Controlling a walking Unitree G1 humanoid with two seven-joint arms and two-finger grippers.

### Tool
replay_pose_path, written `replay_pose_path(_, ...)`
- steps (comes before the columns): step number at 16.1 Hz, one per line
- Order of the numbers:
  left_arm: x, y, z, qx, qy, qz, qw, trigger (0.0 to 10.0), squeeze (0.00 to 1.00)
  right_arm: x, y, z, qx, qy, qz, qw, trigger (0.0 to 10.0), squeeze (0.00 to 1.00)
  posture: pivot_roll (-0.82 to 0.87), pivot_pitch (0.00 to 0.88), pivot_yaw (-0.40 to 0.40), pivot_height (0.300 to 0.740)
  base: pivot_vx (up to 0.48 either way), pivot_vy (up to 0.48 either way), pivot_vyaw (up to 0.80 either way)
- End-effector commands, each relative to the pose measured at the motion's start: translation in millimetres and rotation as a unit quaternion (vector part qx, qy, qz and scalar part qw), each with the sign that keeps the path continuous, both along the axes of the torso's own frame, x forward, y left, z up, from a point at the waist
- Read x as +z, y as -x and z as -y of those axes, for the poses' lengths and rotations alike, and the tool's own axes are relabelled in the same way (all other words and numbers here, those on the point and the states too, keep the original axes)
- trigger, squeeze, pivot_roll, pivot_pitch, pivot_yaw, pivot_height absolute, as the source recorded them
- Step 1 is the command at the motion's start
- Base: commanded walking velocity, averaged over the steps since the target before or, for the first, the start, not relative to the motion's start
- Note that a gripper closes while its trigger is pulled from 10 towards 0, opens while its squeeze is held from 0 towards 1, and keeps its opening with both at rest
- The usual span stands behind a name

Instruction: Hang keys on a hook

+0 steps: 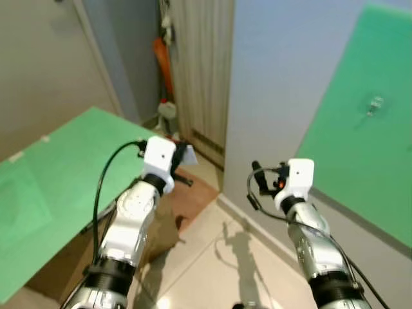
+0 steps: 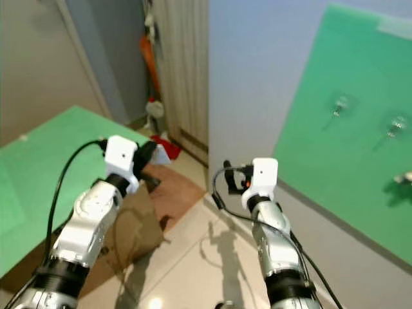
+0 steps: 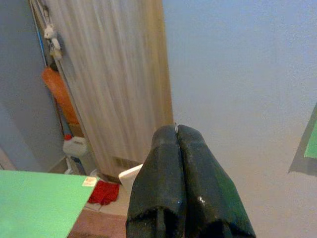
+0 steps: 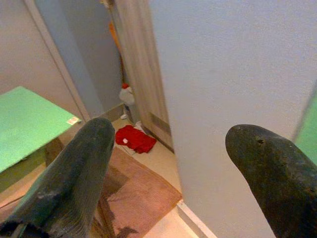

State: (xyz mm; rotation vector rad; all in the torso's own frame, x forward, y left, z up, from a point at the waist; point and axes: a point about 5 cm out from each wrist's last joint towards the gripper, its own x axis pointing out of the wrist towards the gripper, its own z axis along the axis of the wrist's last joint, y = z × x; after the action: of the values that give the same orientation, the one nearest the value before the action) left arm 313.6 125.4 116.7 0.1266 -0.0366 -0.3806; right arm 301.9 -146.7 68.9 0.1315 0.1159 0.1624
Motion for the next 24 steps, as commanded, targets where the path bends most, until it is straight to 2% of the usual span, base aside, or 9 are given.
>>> replay_pose_path(1, -0.3, 0.4, -1.8, -0.008, -0.007, -0.001, 1.000, 0.0, 0.00, 4.5, -0.9, -2.9, 0.003, -0.005, 0.011, 1.000, 10.0, 0.00, -0.01, 0.000, 0.066, 0.700, 0.000, 0.000, 0.00)
replay_pose_path(4, 3.1, -2.7, 4.0, -0.023, -0.011, 0.005, 1.000, 0.0, 0.00, 4.8, -2.5, -2.1, -0.001, -0.009, 0.010, 1.000, 10.0, 0.00, -0.01, 0.000, 0.071, 0.671, 0.000, 0.102, 0.00)
replay_pose_path(9, 5.9, -2.8, 7.1, -0.047, -0.020, 0.011, 0.999, 0.0, 0.00, 4.0, -1.6, -1.5, -0.004, -0.011, 0.009, 1.000, 10.0, 0.00, -0.02, 0.000, 0.078, 0.629, 0.000, 0.460, 0.00)
replay_pose_path(11, 3.4, -3.8, 2.6, -0.030, -0.018, 0.003, 0.999, 0.0, 0.00, 3.9, -1.1, -2.4, 0.003, 0.026, 0.014, 1.000, 10.0, 0.00, -0.01, 0.000, 0.077, 0.615, 0.000, 0.000, 0.00)
replay_pose_path(13, 3.2, -3.7, 2.2, -0.028, -0.012, 0.002, 1.000, 0.0, 0.00, 3.6, 0.4, -4.6, 0.018, 0.028, 0.009, 0.999, 10.0, 0.00, -0.02, 0.000, 0.073, 0.615, 0.000, 0.000, 0.00)
replay_pose_path(19, 0.4, -3.7, -2.0, -0.027, -0.007, -0.005, 1.000, 0.0, 0.00, 3.7, 1.1, -7.3, 0.028, 0.011, 0.004, 1.000, 10.0, 0.00, -0.02, 0.000, 0.066, 0.663, 0.000, 0.000, 0.00)
replay_pose_path(24, -0.6, -1.0, 1.1, -0.041, -0.010, -0.007, 0.999, 0.0, 0.00, 10.7, -2.5, 1.1, 0.001, 0.005, 0.016, 1.000, 10.0, 0.00, -0.03, 0.000, 0.077, 0.712, 0.000, 0.000, 0.00)
